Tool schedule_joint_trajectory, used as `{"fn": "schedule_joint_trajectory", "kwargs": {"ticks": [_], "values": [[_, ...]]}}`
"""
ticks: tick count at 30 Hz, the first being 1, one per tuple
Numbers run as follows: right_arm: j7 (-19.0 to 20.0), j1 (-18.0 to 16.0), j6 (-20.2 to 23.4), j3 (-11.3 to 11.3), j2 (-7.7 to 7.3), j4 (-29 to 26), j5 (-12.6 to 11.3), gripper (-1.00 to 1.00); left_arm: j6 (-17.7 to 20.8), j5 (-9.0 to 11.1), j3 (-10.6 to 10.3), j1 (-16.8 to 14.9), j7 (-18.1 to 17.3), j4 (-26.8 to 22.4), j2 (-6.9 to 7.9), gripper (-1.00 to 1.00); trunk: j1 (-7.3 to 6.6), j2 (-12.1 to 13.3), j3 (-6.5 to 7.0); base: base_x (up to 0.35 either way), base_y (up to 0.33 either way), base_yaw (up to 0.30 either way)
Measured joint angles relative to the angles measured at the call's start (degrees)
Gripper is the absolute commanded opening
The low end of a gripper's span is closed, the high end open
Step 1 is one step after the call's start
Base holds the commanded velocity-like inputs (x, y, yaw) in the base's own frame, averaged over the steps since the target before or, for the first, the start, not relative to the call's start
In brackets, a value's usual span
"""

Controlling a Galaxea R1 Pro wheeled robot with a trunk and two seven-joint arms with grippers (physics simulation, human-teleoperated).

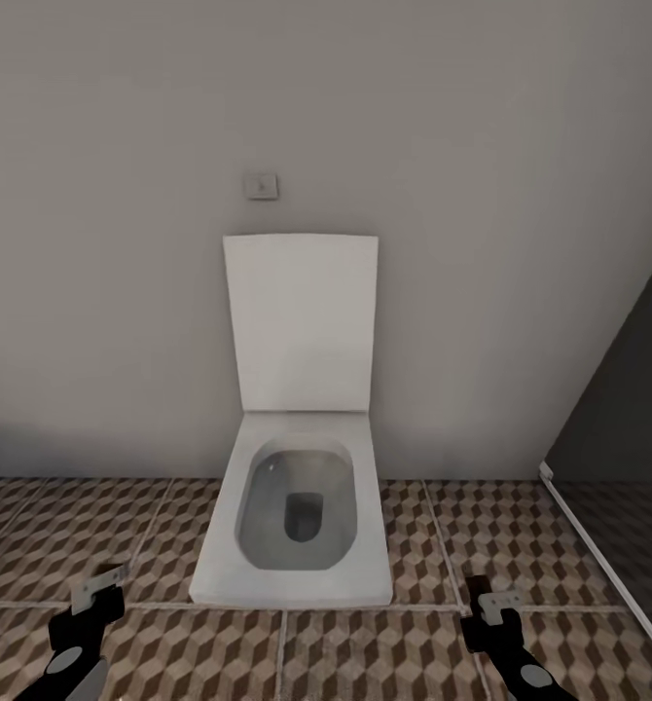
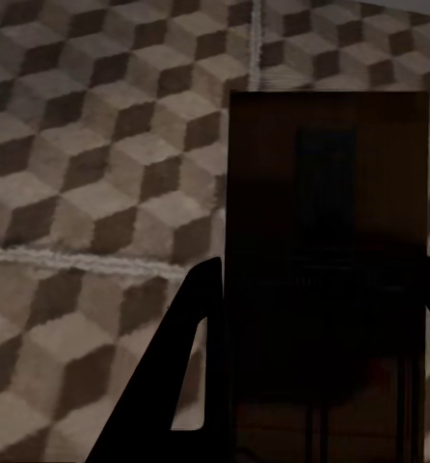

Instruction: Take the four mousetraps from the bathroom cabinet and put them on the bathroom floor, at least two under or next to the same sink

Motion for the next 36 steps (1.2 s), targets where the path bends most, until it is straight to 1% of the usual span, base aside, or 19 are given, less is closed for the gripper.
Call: {"fn": "schedule_joint_trajectory", "kwargs": {"ticks": [6,12,16,19,21,24,27,36], "values": [[0.0,0.0,0.0,0.0,0.00,0.0,0.0,-1.00,-0.1,0.0,0.0,0.0,0.2,0.0,0.08,-1.00,0.15,-0.1,-1.33,0.000,0.000,0.000],[0.0,0.0,0.0,-0.4,0.00,0.0,0.0,-1.00,0.0,0.0,0.1,0.0,0.2,0.0,0.89,-1.00,0.31,-0.2,-2.66,0.000,0.000,0.000],[0.0,0.0,-0.1,-0.4,0.00,-0.3,0.0,-1.00,0.0,0.0,0.1,0.0,0.1,-0.4,1.15,-1.00,0.41,-0.2,-3.55,0.000,0.000,0.000],[0.0,0.0,-0.1,-0.5,0.01,-2.3,0.0,-1.00,0.1,0.0,0.1,-0.1,0.1,-1.9,1.34,-1.00,0.49,-0.3,-4.21,0.000,0.000,0.000],[-0.1,0.0,-0.1,-0.5,0.01,-4.2,0.0,-1.00,0.2,0.0,0.2,-0.1,0.1,-3.6,1.73,-1.00,0.54,-0.3,-4.65,0.000,0.000,0.000],[-0.1,0.0,-0.1,-0.5,0.02,-5.7,-0.1,-1.00,0.4,0.0,0.2,-0.1,0.2,-4.5,2.09,-1.00,0.62,-0.3,-5.32,0.000,0.000,0.000],[-0.1,0.0,-0.1,-0.5,0.02,-6.1,-0.1,-1.00,0.4,-0.1,0.2,-0.1,0.2,-4.6,2.30,-1.00,0.70,-0.4,-5.99,0.000,0.000,0.000],[-0.1,0.0,-0.2,-0.7,-0.12,-6.3,-0.3,-1.00,0.4,-0.2,0.2,-0.1,0.4,-4.5,2.36,-1.00,0.93,-0.5,-7.98,0.000,0.000,0.000]]}}
